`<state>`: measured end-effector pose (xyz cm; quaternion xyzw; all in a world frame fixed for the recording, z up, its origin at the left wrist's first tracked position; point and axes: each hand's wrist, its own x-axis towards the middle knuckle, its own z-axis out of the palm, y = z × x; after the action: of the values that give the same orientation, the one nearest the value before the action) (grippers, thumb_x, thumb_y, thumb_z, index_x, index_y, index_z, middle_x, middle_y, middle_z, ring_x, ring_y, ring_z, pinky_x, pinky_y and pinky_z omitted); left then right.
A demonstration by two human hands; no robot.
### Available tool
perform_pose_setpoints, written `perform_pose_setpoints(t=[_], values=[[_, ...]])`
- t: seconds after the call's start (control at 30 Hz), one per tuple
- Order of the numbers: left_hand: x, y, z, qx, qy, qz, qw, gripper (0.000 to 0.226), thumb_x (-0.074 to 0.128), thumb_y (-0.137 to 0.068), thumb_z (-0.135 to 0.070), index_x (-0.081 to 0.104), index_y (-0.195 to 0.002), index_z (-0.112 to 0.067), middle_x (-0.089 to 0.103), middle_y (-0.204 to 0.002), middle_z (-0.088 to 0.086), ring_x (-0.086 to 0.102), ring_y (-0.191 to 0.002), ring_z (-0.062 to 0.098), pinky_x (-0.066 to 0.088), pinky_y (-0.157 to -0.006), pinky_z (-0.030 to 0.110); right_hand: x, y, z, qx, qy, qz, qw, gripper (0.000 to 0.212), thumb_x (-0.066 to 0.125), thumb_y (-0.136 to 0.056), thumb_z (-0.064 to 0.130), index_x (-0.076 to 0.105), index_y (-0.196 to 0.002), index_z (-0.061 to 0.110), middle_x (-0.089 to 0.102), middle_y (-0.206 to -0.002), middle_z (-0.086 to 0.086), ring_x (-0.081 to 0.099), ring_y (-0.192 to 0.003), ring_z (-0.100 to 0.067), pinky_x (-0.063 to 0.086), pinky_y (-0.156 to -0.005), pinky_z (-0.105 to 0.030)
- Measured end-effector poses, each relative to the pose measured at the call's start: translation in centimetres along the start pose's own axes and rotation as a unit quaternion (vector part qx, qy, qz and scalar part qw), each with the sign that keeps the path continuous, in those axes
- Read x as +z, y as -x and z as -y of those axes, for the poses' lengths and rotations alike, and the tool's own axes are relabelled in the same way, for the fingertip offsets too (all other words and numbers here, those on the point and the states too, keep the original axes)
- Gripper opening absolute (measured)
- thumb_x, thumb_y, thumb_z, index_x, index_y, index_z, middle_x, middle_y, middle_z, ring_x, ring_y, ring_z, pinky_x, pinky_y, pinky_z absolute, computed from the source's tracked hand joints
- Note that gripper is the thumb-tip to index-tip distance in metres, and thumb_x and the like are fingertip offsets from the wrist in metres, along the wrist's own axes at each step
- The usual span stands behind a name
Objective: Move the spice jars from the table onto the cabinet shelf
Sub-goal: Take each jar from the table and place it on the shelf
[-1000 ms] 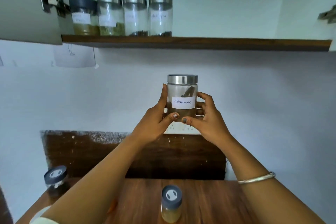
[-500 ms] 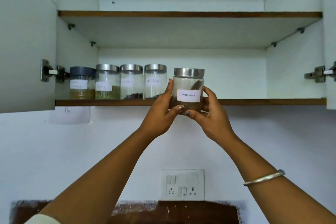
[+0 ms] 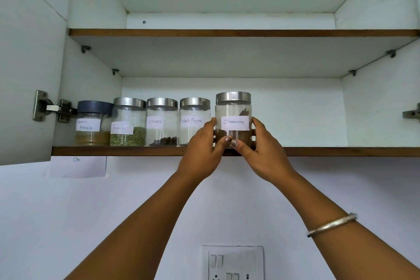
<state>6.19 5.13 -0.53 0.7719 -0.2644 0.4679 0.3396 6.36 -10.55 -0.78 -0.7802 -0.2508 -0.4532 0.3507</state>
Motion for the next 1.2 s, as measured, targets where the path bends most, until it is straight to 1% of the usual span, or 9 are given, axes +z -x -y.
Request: perform_pose_setpoints(t=[0.07, 0.13, 0.2, 0.3, 0.43, 0.57, 0.73, 1.0, 1.2], values=[[0.3, -0.1, 0.2, -0.008, -0.059, -0.013, 0.998, 0.052, 0.047, -0.094, -0.037, 0.036, -0.141, -0.016, 0.052, -0.122, 0.007, 0.055, -0.106, 0.02, 0.044, -0.084, 0.026, 0.4, -0.1, 0.0, 0.031, 0.056, -0.01, 0.998, 0.064, 0.055, -0.082, 0.059, 0.035, -0.132, 0.025, 0.059, -0.121, 0.007, 0.063, -0.101, -0.017, 0.05, -0.08, -0.033], [0.7, -0.1, 0.3, -0.014, -0.101, -0.028, 0.994, 0.049, 0.045, -0.095, -0.036, 0.04, -0.138, -0.013, 0.053, -0.118, 0.008, 0.053, -0.103, 0.019, 0.038, -0.079, 0.023, 0.8, -0.2, 0.1, 0.059, 0.114, -0.015, 0.992, 0.066, 0.051, -0.082, 0.063, 0.039, -0.128, 0.017, 0.063, -0.118, 0.001, 0.064, -0.099, -0.022, 0.05, -0.082, -0.036], [1.1, -0.2, 0.2, -0.02, -0.106, -0.048, 0.993, 0.039, 0.046, -0.096, -0.032, 0.048, -0.128, -0.009, 0.057, -0.112, 0.007, 0.054, -0.098, 0.019, 0.036, -0.074, 0.022, 1.0, -0.4, 0.3, 0.075, 0.14, -0.018, 0.987, 0.064, 0.05, -0.082, 0.064, 0.042, -0.122, 0.015, 0.065, -0.113, -0.002, 0.063, -0.098, -0.025, 0.05, -0.084, -0.039], [1.3, -0.4, -0.1, -0.035, -0.106, -0.069, 0.991, 0.026, 0.049, -0.095, -0.026, 0.052, -0.112, -0.007, 0.059, -0.104, 0.009, 0.056, -0.09, 0.021, 0.039, -0.069, 0.025, 1.3, -0.8, 0.6, 0.087, 0.186, -0.017, 0.979, 0.061, 0.048, -0.083, 0.065, 0.046, -0.117, 0.014, 0.062, -0.112, -0.004, 0.06, -0.099, -0.025, 0.047, -0.088, -0.042], [1.5, -0.3, -0.3, -0.039, -0.115, -0.074, 0.99, 0.022, 0.049, -0.095, -0.023, 0.052, -0.108, -0.006, 0.058, -0.103, 0.01, 0.056, -0.09, 0.022, 0.042, -0.07, 0.027, 1.9, -1.1, 0.8, 0.088, 0.255, -0.012, 0.963, 0.055, 0.041, -0.088, 0.061, 0.051, -0.115, 0.013, 0.059, -0.111, -0.007, 0.056, -0.101, -0.028, 0.041, -0.087, -0.04], [1.6, -0.3, -0.4, -0.042, -0.118, -0.077, 0.989, 0.018, 0.051, -0.094, -0.019, 0.051, -0.106, -0.005, 0.058, -0.102, 0.01, 0.055, -0.088, 0.021, 0.039, -0.068, 0.024, 2.3, -1.1, 1.1, 0.092, 0.29, -0.008, 0.952, 0.048, 0.037, -0.092, 0.053, 0.054, -0.111, 0.013, 0.061, -0.11, -0.008, 0.055, -0.102, -0.03, 0.036, -0.087, -0.041], [1.7, -0.3, -0.4, -0.036, -0.119, -0.075, 0.989, 0.016, 0.051, -0.093, -0.015, 0.051, -0.106, -0.005, 0.057, -0.103, 0.01, 0.054, -0.09, 0.021, 0.04, -0.07, 0.025, 3.0, -1.0, 1.3, 0.096, 0.332, -0.017, 0.938, 0.05, 0.031, -0.093, 0.052, 0.056, -0.109, 0.012, 0.062, -0.108, -0.008, 0.054, -0.099, -0.029, 0.035, -0.084, -0.04], [2.0, -0.4, 0.0, -0.023, -0.143, -0.075, 0.987, 0.019, 0.048, -0.095, -0.017, 0.05, -0.11, -0.006, 0.056, -0.108, 0.01, 0.052, -0.095, 0.021, 0.037, -0.072, 0.025, 3.6, -0.7, 0.9, 0.09, 0.354, -0.028, 0.931, 0.058, 0.027, -0.094, 0.049, 0.047, -0.129, 0.007, 0.055, -0.119, -0.011, 0.047, -0.108, -0.03, 0.032, -0.09, -0.041], [2.0, -0.5, 0.2, -0.023, -0.154, -0.069, 0.985, 0.019, 0.046, -0.095, -0.017, 0.05, -0.11, -0.006, 0.055, -0.108, 0.009, 0.052, -0.095, 0.021, 0.036, -0.071, 0.024, 3.9, -0.4, 0.8, 0.09, 0.351, -0.031, 0.932, 0.057, 0.027, -0.094, 0.046, 0.05, -0.125, 0.005, 0.053, -0.118, -0.012, 0.045, -0.108, -0.028, 0.03, -0.094, -0.039]])
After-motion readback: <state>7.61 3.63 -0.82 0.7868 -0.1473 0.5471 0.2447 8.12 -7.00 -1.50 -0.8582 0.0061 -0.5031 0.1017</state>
